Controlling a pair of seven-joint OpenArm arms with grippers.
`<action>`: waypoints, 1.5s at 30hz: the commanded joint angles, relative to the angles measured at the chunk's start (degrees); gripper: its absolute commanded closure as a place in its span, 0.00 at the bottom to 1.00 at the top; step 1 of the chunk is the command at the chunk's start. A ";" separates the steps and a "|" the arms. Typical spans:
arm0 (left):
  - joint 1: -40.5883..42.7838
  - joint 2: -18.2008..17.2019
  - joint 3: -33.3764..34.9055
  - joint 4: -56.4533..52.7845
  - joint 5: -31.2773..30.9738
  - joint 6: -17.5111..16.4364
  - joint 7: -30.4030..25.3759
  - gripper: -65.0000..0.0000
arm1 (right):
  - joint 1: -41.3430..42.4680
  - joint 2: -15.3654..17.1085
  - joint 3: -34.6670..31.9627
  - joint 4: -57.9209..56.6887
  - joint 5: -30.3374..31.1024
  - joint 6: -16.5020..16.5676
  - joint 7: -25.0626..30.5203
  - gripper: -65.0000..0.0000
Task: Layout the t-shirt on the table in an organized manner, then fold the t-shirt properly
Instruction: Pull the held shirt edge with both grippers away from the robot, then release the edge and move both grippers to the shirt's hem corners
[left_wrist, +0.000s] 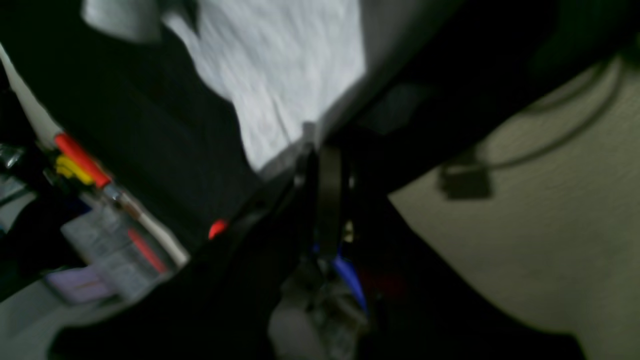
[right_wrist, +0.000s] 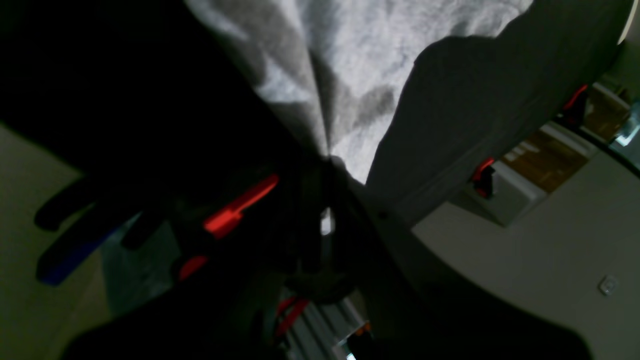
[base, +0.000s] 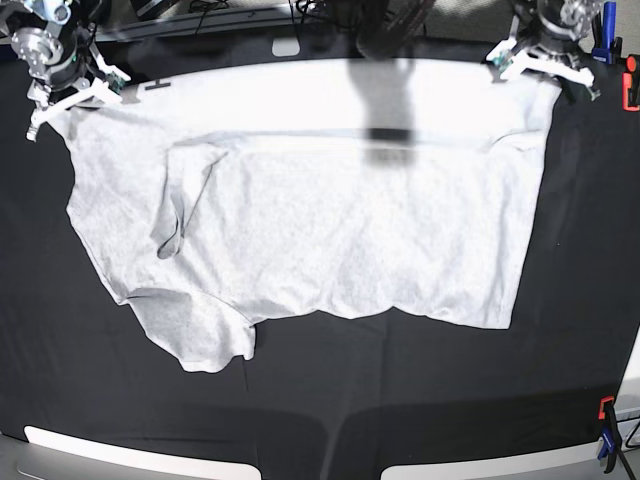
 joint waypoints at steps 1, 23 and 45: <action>1.18 -0.81 -0.55 0.70 1.01 1.16 0.44 1.00 | -0.57 1.49 0.66 0.76 -1.51 -0.70 -2.01 1.00; 2.29 -0.79 -0.55 0.74 0.76 9.46 -0.20 0.63 | -3.78 1.49 0.63 1.60 -1.29 -2.69 -5.97 0.55; -11.61 -0.79 -0.66 14.27 -11.82 15.72 -4.20 0.58 | 6.08 -4.90 0.48 15.91 -3.23 -11.04 -0.48 0.55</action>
